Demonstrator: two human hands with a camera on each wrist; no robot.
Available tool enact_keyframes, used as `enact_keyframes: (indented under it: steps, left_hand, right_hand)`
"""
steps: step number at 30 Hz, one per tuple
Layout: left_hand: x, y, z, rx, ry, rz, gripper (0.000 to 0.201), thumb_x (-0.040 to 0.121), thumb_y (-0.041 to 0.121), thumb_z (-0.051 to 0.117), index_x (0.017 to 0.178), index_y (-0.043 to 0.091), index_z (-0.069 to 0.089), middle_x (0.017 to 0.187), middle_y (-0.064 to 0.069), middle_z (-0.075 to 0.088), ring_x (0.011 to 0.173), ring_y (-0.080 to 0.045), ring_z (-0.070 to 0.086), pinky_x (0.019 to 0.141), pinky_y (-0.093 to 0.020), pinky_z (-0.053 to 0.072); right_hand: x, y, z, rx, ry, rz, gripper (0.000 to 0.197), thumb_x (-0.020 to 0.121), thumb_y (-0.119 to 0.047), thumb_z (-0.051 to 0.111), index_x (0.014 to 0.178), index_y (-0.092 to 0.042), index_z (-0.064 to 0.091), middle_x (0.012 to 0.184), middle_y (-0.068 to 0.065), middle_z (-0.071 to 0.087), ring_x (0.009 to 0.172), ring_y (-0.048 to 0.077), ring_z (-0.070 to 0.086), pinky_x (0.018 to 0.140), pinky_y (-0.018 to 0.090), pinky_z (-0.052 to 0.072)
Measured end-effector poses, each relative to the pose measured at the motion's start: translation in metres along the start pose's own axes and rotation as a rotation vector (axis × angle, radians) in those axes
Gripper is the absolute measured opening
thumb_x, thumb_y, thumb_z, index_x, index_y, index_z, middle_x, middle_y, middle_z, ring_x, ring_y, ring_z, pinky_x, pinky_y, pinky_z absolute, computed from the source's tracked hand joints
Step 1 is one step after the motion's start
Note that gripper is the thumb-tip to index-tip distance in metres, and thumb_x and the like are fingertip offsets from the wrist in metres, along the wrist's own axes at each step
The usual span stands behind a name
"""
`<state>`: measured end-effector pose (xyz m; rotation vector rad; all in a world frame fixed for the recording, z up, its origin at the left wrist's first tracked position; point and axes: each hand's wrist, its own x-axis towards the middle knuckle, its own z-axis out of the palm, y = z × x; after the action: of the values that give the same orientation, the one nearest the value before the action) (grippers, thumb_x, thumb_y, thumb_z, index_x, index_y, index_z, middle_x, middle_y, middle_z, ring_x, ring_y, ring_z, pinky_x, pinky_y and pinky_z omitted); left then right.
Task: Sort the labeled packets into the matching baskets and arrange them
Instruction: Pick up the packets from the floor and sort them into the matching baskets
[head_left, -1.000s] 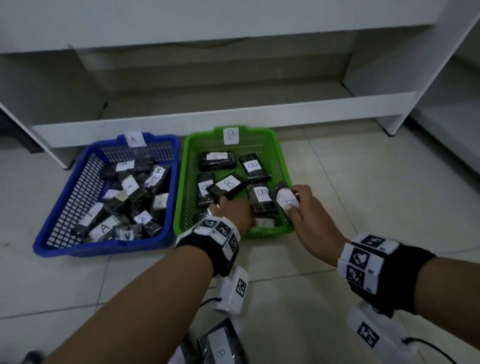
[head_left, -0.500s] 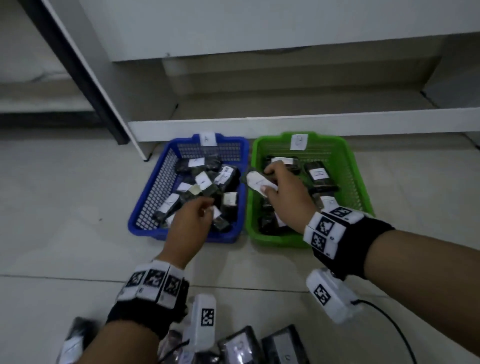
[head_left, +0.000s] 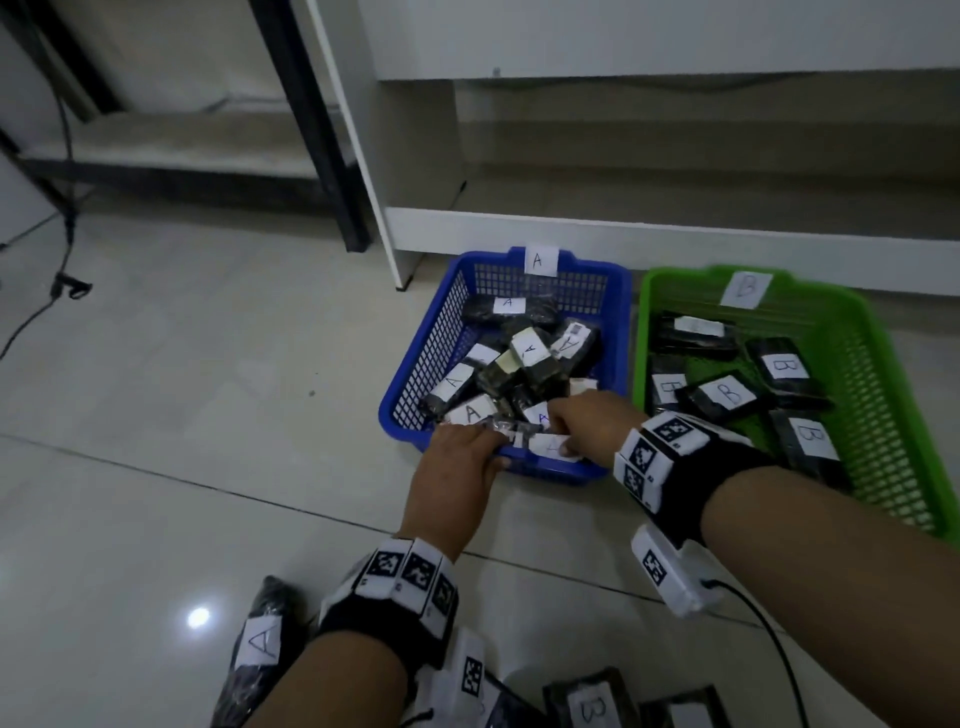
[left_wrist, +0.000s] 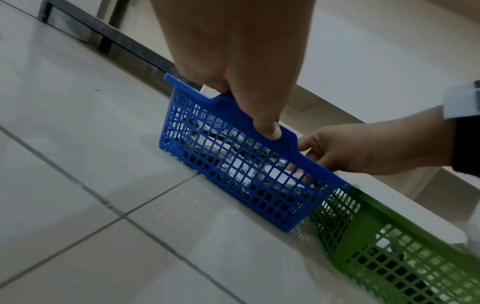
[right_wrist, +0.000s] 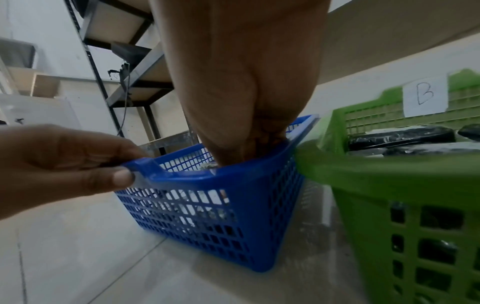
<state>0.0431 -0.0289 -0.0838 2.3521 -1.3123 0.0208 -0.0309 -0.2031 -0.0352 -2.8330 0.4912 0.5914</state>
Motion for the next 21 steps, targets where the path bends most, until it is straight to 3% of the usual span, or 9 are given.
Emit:
enact_keyframes:
  steps: [5,8,10,13,17,18,21]
  left_hand:
    - [0.005,-0.007,-0.005,-0.05,-0.041,-0.014,0.021,0.09,0.032,0.057,0.106,0.024,0.068,0.099,0.005,0.068,0.097,-0.016,0.054,0.084,-0.025,0.04]
    - [0.008,-0.01,-0.006,-0.078,-0.042,-0.021,0.02,0.089,0.032,0.059,0.104,0.024,0.069,0.097,0.005,0.069,0.095,-0.015,0.055,0.082,-0.026,0.042]
    - [0.008,-0.01,-0.007,-0.086,-0.054,-0.029,0.019,0.088,0.031,0.06,0.103,0.023,0.07,0.096,0.004,0.07,0.094,-0.016,0.056,0.082,-0.027,0.043]
    - [0.008,-0.005,-0.009,-0.097,-0.076,-0.005,0.02,0.087,0.023,0.062,0.105,0.019,0.069,0.097,-0.001,0.07,0.095,-0.021,0.057,0.084,-0.028,0.039]
    - [-0.011,0.003,0.001,0.099,-0.044,0.01,0.05,0.078,0.009,0.061,0.127,0.017,0.056,0.125,-0.006,0.058,0.124,-0.03,0.045,0.107,-0.046,0.03]
    - [-0.019,0.01,0.003,0.115,0.009,0.005,0.054,0.077,0.009,0.059,0.13,0.018,0.053,0.128,-0.006,0.055,0.127,-0.029,0.041,0.107,-0.048,0.029]
    - [-0.045,0.042,0.01,0.09,0.07,0.079,0.046,0.079,0.014,0.053,0.124,0.02,0.055,0.122,-0.006,0.053,0.119,-0.023,0.039,0.097,-0.037,0.028]
  right_hand:
    - [0.014,0.002,0.011,-0.026,0.074,0.036,0.017,0.085,-0.01,0.06,0.086,-0.012,0.043,0.106,0.014,0.061,0.097,0.03,0.059,0.068,0.03,0.037]
    - [0.018,0.001,0.018,-0.101,0.129,0.04,0.005,0.083,-0.01,0.059,0.086,-0.012,0.055,0.103,0.012,0.061,0.092,0.03,0.061,0.066,0.031,0.039]
    - [0.019,0.001,0.019,-0.166,0.136,0.047,0.011,0.083,-0.014,0.06,0.092,-0.009,0.064,0.102,0.01,0.063,0.092,0.029,0.062,0.07,0.032,0.041]
    - [0.013,0.003,0.018,-0.172,0.149,0.039,0.017,0.088,-0.016,0.052,0.096,-0.009,0.065,0.103,0.011,0.064,0.097,0.031,0.059,0.081,0.035,0.043]
    - [-0.02,0.007,0.023,-0.092,0.309,-0.06,0.024,0.085,-0.008,0.048,0.105,-0.012,0.061,0.107,0.009,0.059,0.106,0.031,0.049,0.088,0.038,0.035]
    - [-0.033,0.008,0.027,-0.07,0.373,-0.103,0.026,0.083,-0.008,0.05,0.106,-0.012,0.06,0.106,0.009,0.059,0.106,0.032,0.048,0.088,0.039,0.034]
    - [-0.082,0.015,0.047,-0.066,0.472,-0.205,0.024,0.075,-0.009,0.057,0.099,-0.012,0.063,0.097,0.01,0.06,0.097,0.032,0.053,0.081,0.041,0.039]
